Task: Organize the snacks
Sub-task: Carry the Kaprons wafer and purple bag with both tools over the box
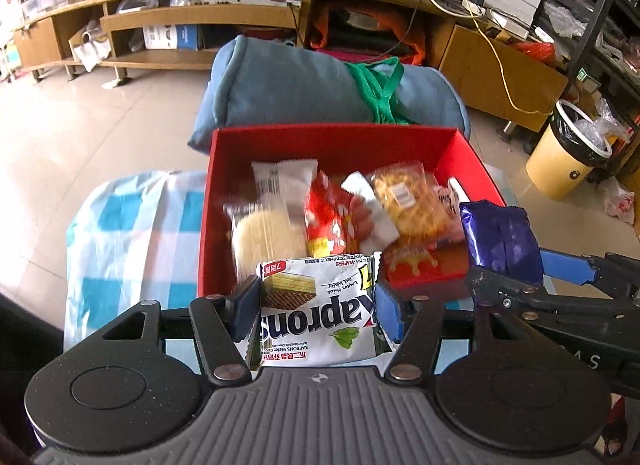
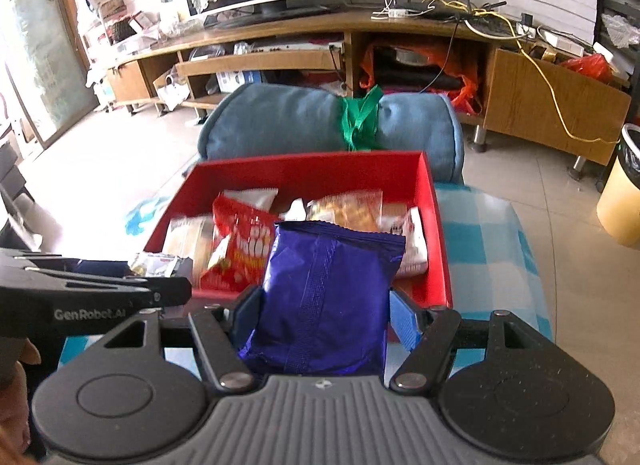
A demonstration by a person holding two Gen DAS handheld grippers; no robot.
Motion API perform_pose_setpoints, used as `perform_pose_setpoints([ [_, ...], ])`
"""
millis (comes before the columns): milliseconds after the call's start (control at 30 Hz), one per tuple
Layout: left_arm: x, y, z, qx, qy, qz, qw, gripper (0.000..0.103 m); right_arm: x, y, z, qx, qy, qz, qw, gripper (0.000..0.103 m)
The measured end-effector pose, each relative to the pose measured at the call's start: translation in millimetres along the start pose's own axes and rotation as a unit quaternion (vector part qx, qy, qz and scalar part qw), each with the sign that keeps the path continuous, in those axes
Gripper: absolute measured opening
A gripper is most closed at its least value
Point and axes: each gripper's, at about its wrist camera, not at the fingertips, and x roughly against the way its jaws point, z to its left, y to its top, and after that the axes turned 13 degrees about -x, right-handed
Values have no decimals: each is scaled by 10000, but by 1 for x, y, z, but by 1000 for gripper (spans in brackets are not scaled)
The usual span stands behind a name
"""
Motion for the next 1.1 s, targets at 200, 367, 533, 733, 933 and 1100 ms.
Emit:
perform_pose_setpoints([
  [200,-13,17,0,-72,59,-39,9999,67,-12,15,2,-101,8,-72,9999,67],
  [367,-24,25,3,-66,81,-27,9999,67,-26,25,2,-146,-45,-84,9998,67],
  [533,-34,31,7,-31,115,-2,9999,67,-38,32,0,-194,-73,-89,9997,67],
  [733,-45,38,8,5,132,29,9999,67,-48,37,-1,-223,-103,-78,9997,67],
  [933,-53,43,6,-20,172,22,9998,67,-59,41,-5,-268,-174,-50,9995,67],
  [1100,-57,46,5,-44,218,-3,9998,67,-67,44,-8,-300,-246,-51,9992,67],
])
